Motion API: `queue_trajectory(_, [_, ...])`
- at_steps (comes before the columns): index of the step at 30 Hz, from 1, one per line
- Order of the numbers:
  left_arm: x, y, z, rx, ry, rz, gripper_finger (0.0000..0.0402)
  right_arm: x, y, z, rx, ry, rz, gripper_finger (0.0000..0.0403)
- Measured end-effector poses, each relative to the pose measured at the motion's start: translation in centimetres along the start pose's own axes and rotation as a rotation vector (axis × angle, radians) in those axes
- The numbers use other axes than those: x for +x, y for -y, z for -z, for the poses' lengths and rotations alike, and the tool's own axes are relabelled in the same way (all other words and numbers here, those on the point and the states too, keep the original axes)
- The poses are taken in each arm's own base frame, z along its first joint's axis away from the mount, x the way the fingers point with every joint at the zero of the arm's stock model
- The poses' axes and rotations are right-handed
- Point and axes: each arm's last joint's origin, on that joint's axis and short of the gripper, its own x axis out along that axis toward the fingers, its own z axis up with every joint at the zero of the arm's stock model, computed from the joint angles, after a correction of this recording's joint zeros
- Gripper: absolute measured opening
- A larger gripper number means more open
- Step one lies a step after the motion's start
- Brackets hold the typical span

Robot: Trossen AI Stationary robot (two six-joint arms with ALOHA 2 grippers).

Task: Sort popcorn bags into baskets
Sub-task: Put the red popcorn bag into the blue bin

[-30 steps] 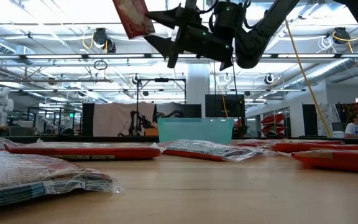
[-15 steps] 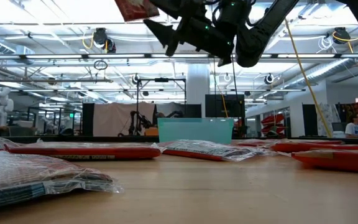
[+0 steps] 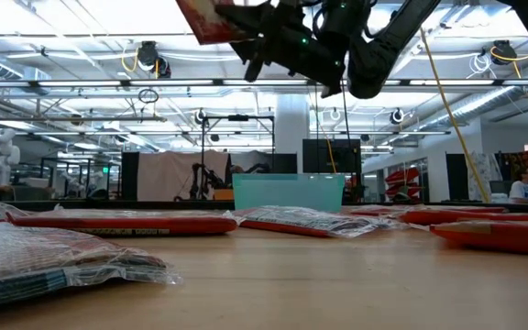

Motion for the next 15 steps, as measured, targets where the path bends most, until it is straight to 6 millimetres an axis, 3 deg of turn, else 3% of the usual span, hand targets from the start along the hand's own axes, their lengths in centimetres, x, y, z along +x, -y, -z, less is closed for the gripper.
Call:
queue_trajectory(4, [-0.1, 0.0, 0.3, 0.002, -0.087, -0.034, 0.0014, -0.3, 0.7, -0.1, 0.053, -0.024, 0.018, 0.0038])
queue_trajectory(6, [-0.2, 0.2, 0.6, 0.006, -0.177, -0.059, 0.0028, -0.6, 1.1, -0.2, 0.067, -0.044, 0.017, 0.0015])
queue_trajectory(15, [-1.3, 0.9, 1.8, -0.097, -0.513, -0.144, 0.0114, -2.1, 1.8, -2.2, 0.069, -0.303, 0.148, 0.0031])
